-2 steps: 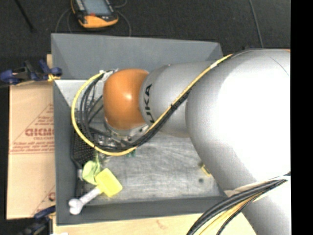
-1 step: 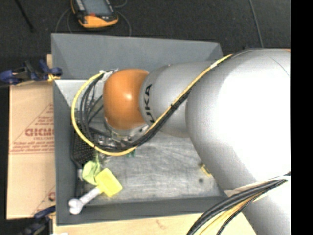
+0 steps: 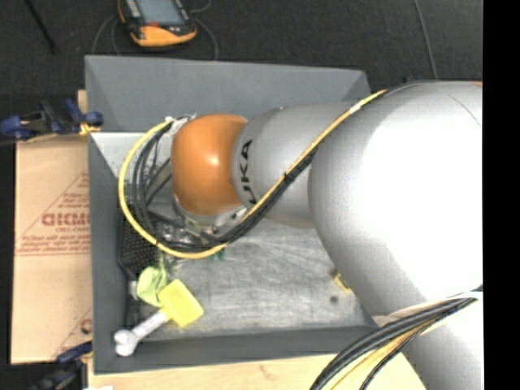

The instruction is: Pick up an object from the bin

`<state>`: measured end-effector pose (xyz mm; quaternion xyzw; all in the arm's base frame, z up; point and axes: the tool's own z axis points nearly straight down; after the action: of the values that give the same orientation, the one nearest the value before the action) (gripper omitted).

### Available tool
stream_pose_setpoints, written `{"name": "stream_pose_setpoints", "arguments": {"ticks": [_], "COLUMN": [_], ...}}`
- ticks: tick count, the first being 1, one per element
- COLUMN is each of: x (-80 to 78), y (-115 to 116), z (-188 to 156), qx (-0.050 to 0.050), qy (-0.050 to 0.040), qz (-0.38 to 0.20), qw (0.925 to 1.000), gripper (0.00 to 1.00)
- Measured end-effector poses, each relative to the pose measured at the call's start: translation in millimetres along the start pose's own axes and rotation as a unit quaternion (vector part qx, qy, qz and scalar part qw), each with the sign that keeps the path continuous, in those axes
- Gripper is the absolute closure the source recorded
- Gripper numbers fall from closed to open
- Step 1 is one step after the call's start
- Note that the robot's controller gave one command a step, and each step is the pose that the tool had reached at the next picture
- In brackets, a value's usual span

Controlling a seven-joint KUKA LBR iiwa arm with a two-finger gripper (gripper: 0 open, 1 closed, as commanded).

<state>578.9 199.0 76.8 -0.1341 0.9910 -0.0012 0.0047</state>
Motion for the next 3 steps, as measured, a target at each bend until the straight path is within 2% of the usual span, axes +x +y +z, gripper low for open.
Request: {"name": "stream_pose_setpoints", "arguments": {"ticks": [3], "x": [0.0], "y": [0.0], "z": [0.0], "qx": [0.0], "qy": [0.0], "qz": [-0.001], "qw": [1.0], "gripper": [1.0]}}
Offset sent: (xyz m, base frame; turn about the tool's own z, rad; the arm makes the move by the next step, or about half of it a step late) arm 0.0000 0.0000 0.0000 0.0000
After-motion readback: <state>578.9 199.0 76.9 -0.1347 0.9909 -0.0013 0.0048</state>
